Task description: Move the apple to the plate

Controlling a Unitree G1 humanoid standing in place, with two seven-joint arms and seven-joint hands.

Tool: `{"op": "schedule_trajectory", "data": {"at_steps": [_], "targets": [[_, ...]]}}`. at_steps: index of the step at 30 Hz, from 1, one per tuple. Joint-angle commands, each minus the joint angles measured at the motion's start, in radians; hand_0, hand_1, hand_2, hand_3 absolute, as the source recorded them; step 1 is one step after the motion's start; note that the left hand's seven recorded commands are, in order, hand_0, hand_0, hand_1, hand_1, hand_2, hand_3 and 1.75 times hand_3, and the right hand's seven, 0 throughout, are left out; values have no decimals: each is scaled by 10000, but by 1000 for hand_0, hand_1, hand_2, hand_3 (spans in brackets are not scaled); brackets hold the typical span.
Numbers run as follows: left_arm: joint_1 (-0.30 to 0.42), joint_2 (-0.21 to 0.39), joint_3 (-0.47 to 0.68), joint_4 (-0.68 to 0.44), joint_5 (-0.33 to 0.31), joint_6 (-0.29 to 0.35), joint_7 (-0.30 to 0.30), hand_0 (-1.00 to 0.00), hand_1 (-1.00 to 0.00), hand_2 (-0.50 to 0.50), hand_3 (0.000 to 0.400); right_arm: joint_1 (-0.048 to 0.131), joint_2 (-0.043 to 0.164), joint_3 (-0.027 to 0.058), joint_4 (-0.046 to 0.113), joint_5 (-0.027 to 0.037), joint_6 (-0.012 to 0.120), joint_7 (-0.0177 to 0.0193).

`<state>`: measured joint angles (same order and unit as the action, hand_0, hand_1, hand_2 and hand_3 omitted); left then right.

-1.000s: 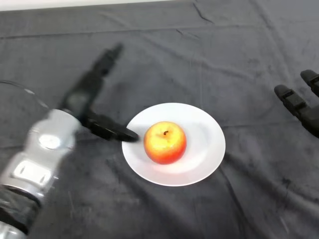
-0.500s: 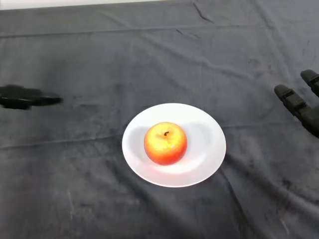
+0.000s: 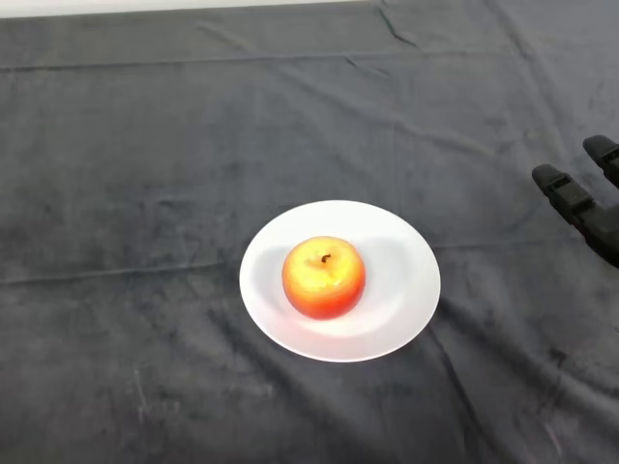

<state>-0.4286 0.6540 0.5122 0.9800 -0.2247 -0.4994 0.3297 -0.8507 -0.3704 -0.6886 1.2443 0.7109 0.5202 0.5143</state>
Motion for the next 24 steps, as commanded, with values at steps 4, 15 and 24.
{"op": "schedule_trajectory", "data": {"at_steps": [4,15,24], "targets": [[26,874,639,851,-303,-473,403,0,0,0,0,-265,-256,-191,-263,19,16,14],[-404,925,1146,1668,-594,-729,757,0,0,0,0,-294,-281,-204,-194,18,16,40],[-622,933,1203,1969,-614,-863,720,0,0,0,0,-311,-295,-212,-153,14,12,57]]}}
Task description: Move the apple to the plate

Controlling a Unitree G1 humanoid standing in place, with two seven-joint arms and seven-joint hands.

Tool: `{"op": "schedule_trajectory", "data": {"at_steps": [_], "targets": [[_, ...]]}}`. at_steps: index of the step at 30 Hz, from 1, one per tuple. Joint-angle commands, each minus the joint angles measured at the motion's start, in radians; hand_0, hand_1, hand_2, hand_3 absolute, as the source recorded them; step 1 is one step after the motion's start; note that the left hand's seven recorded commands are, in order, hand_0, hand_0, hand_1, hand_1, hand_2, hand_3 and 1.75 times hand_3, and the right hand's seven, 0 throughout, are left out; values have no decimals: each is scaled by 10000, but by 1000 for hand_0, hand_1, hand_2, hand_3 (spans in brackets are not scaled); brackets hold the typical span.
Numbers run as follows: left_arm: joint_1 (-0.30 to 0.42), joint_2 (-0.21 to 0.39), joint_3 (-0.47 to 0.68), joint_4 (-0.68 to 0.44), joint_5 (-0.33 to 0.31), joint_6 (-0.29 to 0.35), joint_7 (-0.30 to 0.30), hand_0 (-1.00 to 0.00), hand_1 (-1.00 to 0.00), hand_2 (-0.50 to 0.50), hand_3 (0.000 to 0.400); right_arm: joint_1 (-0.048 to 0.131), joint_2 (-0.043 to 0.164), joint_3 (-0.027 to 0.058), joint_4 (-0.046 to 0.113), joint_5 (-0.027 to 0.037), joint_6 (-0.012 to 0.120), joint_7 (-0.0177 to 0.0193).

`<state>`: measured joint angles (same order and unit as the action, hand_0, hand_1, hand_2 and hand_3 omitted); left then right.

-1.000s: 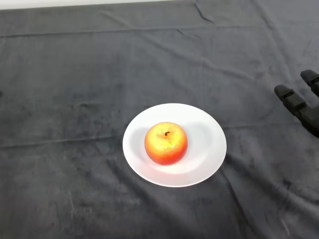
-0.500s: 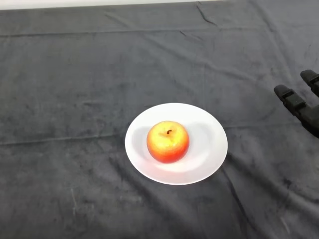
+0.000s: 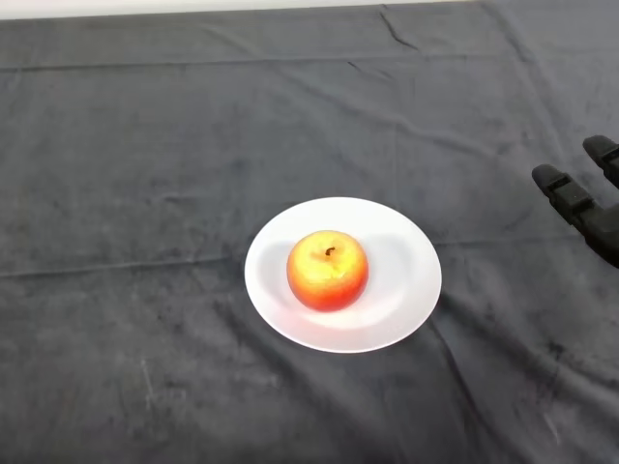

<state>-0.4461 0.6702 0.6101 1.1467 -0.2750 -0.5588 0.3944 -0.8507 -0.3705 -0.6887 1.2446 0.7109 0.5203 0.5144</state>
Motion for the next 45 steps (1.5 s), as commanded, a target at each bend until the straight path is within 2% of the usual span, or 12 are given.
{"op": "schedule_trajectory", "data": {"at_steps": [1,45], "targets": [[-465,770,219,328,-106,-283,60,0,0,0,0,-312,-295,-211,-153,13,11,59],[-706,746,100,713,-10,-408,-326,0,0,0,0,-337,-313,-228,-90,-16,-6,96]]}}
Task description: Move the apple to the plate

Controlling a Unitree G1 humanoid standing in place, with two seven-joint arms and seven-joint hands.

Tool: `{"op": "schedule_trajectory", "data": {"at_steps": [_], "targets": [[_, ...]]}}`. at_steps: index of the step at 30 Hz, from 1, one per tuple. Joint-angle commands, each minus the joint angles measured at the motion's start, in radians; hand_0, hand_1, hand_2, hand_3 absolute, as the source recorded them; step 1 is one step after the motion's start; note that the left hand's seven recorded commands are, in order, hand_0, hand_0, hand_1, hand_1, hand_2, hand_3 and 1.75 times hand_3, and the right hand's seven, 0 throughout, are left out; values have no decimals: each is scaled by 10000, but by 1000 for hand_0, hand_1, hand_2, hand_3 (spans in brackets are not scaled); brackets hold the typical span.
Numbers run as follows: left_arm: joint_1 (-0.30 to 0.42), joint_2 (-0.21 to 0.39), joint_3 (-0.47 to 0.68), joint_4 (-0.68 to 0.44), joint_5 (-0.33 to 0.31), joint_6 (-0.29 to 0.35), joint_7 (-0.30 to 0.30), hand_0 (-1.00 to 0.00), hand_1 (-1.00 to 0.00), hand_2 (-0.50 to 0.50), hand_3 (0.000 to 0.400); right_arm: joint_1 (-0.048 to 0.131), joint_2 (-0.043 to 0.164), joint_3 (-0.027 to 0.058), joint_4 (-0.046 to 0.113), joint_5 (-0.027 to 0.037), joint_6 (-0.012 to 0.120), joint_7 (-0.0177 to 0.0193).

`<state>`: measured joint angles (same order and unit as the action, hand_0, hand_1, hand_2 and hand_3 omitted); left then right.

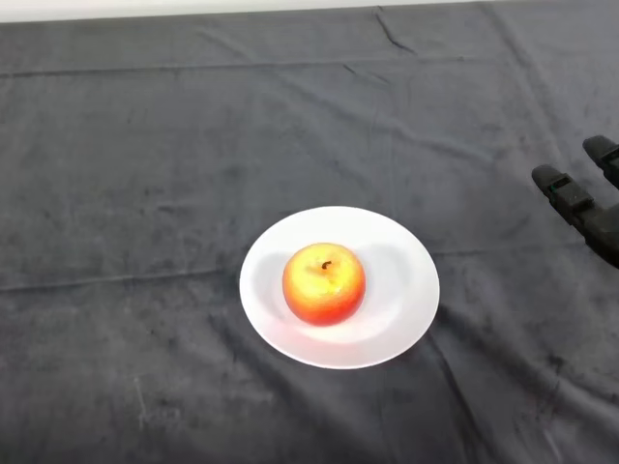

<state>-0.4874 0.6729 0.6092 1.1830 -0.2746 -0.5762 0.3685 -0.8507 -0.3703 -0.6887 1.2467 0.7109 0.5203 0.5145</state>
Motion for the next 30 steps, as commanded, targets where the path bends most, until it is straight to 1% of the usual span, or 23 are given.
{"op": "schedule_trajectory", "data": {"at_steps": [1,30], "targets": [[-297,718,108,351,-14,-233,-69,0,0,0,0,-337,-315,-229,-110,-16,-6,95],[-323,708,111,376,-31,-219,-138,0,0,0,0,-341,-315,-238,-104,-30,-8,101]]}}
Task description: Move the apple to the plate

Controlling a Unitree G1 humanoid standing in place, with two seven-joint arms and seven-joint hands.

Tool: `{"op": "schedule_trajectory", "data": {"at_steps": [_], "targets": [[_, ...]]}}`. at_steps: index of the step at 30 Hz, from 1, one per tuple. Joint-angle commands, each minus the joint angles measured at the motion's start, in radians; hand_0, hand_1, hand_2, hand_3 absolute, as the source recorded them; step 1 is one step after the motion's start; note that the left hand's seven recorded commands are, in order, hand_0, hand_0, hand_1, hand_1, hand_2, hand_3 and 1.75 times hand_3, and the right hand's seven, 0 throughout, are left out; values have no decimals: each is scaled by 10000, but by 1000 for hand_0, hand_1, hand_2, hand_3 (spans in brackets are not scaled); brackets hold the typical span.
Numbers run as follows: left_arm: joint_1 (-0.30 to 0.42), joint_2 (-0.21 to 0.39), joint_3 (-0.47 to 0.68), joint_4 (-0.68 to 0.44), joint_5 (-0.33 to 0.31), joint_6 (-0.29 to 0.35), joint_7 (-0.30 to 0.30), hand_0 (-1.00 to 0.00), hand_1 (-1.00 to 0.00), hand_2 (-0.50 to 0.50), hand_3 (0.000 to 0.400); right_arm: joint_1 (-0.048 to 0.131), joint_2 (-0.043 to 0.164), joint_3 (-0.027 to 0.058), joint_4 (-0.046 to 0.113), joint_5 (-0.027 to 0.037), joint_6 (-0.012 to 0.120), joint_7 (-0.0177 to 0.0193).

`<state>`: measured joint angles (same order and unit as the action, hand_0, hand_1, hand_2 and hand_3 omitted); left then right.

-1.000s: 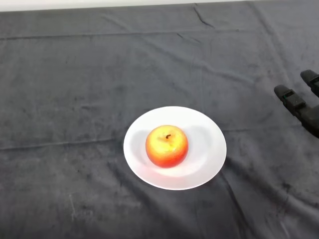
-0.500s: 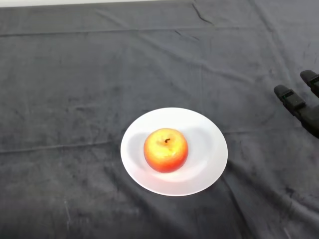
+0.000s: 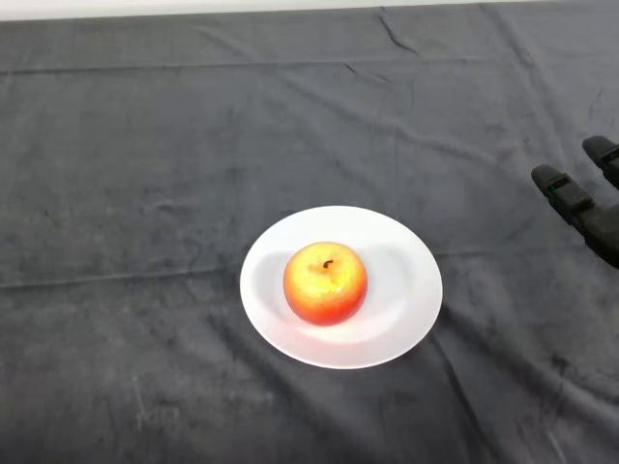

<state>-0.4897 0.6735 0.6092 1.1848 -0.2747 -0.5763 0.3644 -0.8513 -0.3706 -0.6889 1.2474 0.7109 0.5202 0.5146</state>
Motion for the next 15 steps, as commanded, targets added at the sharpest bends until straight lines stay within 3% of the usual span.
{"op": "schedule_trajectory", "data": {"at_steps": [1,15], "targets": [[-300,701,110,358,-31,-218,-100,0,0,0,0,-335,-313,-237,-111,-30,-8,101],[-280,718,129,364,-57,-205,-168,0,0,0,0,-335,-312,-241,-110,-35,-8,102]]}}
